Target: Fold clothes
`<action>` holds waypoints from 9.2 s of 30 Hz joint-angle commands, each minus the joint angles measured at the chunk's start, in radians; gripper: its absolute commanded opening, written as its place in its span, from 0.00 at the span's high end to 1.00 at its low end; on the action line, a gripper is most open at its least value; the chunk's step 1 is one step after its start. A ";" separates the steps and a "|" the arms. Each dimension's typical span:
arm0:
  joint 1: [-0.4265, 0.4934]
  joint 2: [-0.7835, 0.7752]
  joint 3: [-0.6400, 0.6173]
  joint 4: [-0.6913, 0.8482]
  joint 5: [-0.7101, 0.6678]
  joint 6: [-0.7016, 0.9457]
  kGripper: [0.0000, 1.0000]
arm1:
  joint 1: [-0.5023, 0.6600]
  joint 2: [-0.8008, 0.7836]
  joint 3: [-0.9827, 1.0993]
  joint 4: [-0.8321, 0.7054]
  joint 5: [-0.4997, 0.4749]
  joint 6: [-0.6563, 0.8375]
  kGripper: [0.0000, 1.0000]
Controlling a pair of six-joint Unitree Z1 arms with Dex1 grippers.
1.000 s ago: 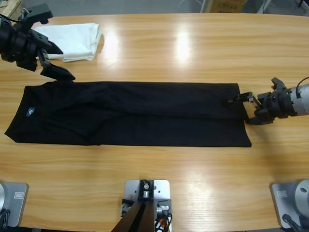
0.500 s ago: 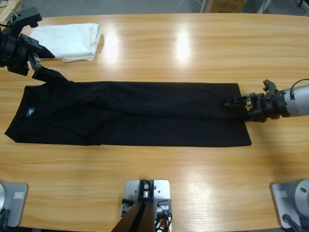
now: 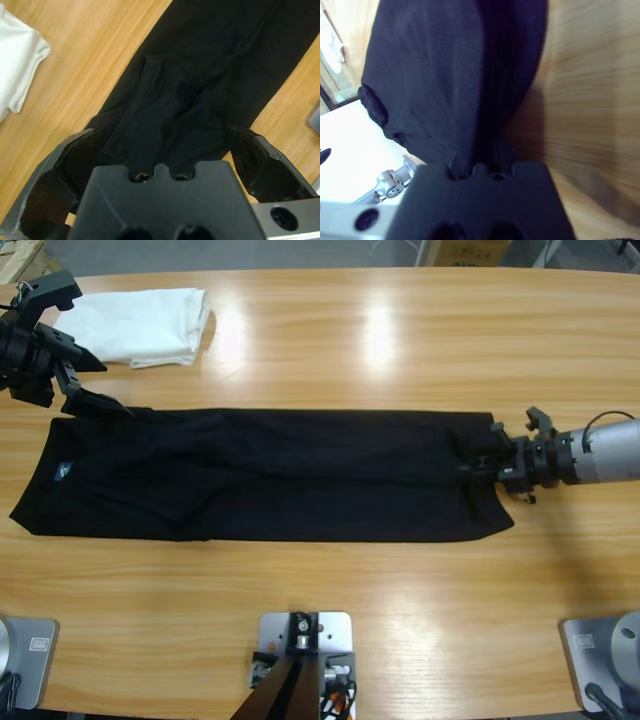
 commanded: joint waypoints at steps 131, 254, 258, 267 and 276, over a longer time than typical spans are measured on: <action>-0.480 0.018 0.022 -0.158 0.234 -0.687 0.38 | 0.405 -0.082 -0.996 1.254 -0.517 -0.322 1.00; -0.685 0.596 -0.095 -0.076 0.199 -1.332 1.00 | 0.395 0.176 -0.760 0.662 -0.325 -0.208 1.00; -0.685 0.596 -0.095 -0.076 0.199 -1.329 1.00 | 0.398 0.241 -0.760 0.652 -0.339 -0.214 1.00; -0.683 0.596 -0.094 -0.076 0.198 -1.320 1.00 | 0.316 0.346 -0.850 0.649 -0.355 -0.342 1.00; -0.683 0.596 -0.095 -0.077 0.196 -1.318 1.00 | 0.195 0.192 -1.036 0.858 -0.336 -0.399 0.18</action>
